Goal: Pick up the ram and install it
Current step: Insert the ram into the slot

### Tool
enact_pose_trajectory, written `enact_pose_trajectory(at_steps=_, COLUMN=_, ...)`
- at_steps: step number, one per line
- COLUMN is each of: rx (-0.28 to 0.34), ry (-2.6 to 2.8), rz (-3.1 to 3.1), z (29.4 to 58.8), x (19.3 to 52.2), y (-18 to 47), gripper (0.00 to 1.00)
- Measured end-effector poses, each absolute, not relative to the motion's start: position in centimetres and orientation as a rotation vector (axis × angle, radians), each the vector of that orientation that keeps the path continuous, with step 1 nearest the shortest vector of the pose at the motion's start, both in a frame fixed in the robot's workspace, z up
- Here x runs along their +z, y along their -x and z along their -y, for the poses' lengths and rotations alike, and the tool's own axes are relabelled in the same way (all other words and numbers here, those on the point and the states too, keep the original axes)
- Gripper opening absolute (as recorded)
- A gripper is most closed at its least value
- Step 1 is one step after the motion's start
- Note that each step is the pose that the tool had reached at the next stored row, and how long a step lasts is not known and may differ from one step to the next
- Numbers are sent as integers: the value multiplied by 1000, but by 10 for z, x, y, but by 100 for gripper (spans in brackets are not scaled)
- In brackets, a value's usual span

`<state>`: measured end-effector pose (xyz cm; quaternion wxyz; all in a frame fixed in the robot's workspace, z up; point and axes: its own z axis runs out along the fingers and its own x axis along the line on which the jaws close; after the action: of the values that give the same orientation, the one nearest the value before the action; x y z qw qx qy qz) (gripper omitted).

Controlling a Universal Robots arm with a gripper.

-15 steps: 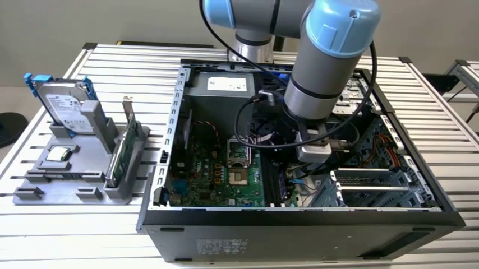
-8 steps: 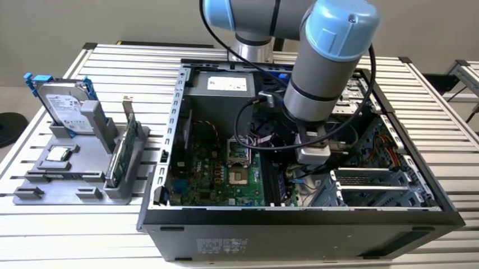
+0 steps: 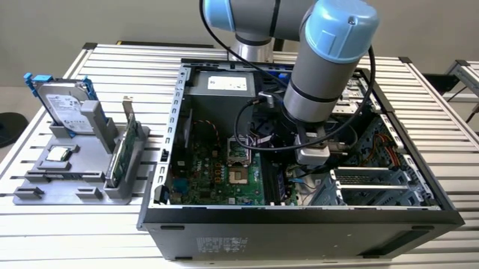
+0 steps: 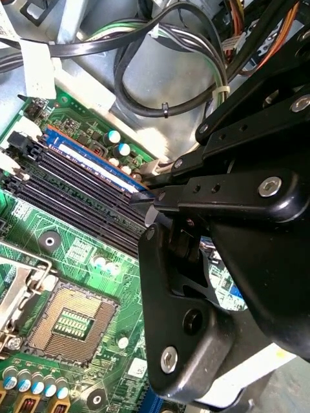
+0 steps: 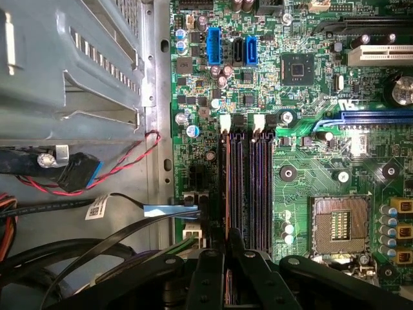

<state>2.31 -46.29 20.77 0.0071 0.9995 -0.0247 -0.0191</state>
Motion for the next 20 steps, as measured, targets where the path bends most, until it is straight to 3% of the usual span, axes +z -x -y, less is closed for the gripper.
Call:
enact_pose_trajectory(at_steps=2, rx=-59, ry=-3129, rz=77, z=463, x=207, y=-23, gripper=0)
enact_pose_trajectory(at_steps=3, rx=-59, ry=-3128, rz=77, z=463, x=207, y=-23, gripper=100)
enact_pose_trajectory(at_steps=16, rx=-60, ry=-3127, rz=77, z=463, x=236, y=-23, gripper=100)
enact_pose_trajectory(at_steps=17, rx=-60, ry=-3126, rz=77, z=463, x=236, y=-23, gripper=0)
enact_pose_trajectory(at_steps=20, rx=-60, ry=-3126, rz=77, z=463, x=237, y=-23, gripper=0)
